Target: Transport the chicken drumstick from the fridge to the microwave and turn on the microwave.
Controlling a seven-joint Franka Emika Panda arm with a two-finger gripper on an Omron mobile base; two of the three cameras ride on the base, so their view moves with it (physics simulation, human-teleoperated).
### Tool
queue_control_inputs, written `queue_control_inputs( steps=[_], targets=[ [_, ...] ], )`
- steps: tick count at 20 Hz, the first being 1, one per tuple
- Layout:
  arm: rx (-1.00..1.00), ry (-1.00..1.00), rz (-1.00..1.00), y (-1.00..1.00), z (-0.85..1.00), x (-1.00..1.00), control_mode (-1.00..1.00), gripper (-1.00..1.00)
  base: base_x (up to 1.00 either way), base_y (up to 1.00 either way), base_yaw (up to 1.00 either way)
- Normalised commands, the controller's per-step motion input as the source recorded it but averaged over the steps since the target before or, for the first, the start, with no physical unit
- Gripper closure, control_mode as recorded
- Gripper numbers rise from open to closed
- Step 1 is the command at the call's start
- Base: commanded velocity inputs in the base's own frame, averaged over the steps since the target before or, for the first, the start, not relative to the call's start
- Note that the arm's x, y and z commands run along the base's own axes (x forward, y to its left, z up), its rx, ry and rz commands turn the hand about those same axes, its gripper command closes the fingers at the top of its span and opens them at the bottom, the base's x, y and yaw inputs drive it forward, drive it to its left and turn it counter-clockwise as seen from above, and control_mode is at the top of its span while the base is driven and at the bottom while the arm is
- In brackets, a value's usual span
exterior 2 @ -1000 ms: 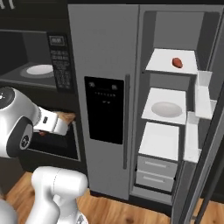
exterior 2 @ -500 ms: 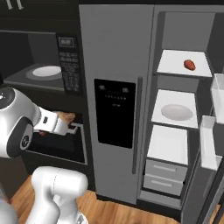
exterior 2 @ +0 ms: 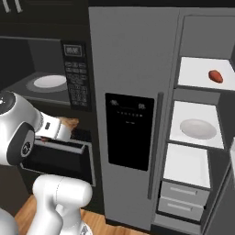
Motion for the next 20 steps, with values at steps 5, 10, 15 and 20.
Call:
queue_control_inputs(
  steps=[5,10,15,20],
  targets=[
    [0.00,0.00,0.00,0.00,0.00,0.00,1.00,1.00,0.43,0.39,0.00],
    [0.00,0.00,0.00,0.00,0.00,0.00,1.00,1.00,0.31,0.46,0.00],
    [0.00,0.00,0.00,0.00,0.00,0.00,1.00,1.00,0.27,0.50,0.00],
    [0.00,0.00,0.00,0.00,0.00,0.00,1.00,1.00,0.31,0.44,0.00]
  ],
)
